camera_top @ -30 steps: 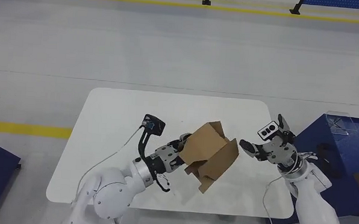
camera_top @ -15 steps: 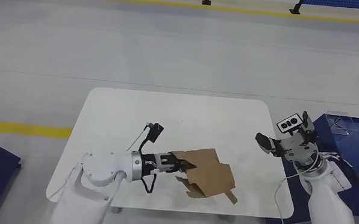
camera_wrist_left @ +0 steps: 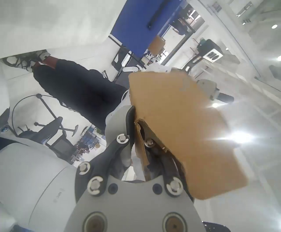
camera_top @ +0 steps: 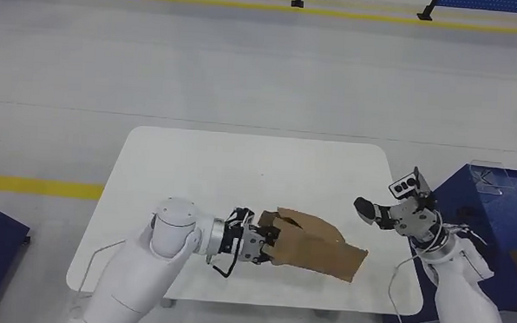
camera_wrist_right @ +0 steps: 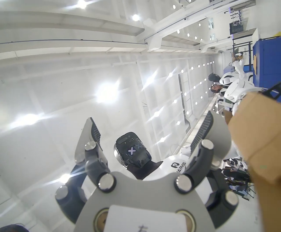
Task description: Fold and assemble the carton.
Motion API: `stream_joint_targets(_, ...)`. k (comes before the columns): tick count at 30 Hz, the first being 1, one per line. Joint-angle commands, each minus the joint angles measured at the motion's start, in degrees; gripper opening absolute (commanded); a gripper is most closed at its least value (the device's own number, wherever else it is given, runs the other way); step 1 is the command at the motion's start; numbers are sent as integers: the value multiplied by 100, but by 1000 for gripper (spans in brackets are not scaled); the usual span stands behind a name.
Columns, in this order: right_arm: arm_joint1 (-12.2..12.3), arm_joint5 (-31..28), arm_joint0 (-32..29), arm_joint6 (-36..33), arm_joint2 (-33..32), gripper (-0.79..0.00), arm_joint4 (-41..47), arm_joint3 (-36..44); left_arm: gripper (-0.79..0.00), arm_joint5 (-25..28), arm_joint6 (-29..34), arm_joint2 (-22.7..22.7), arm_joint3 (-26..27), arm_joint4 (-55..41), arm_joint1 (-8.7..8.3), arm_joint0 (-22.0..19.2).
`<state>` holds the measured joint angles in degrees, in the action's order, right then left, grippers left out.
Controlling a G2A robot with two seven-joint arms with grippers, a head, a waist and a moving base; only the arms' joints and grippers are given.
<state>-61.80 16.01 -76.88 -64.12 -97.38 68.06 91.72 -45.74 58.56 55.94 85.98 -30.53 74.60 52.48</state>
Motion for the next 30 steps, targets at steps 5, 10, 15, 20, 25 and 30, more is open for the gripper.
stream_joint_targets(5,44,-29,143,-254,-115,0,-204,-199,-785,483,383,74,318,-90,-253,-126)
stream_joint_targets(10,83,-19,193,-674,-15,0,-581,-421,-785,848,577,160,530,-123,-320,-11)
stream_joint_targets(15,128,121,90,-1381,222,0,-1008,-521,-785,1049,577,195,603,-284,-345,45)
stream_joint_targets(20,134,358,-3,-1524,441,0,-1000,-523,-785,1109,549,138,643,-309,-363,38)
stream_joint_targets(25,127,498,-80,-1424,641,-80,-933,-353,-785,1111,609,10,652,-373,-370,27)
stream_joint_targets(30,127,550,-169,-1423,864,-169,-1026,-149,-785,1120,533,-159,598,-314,-367,-25)
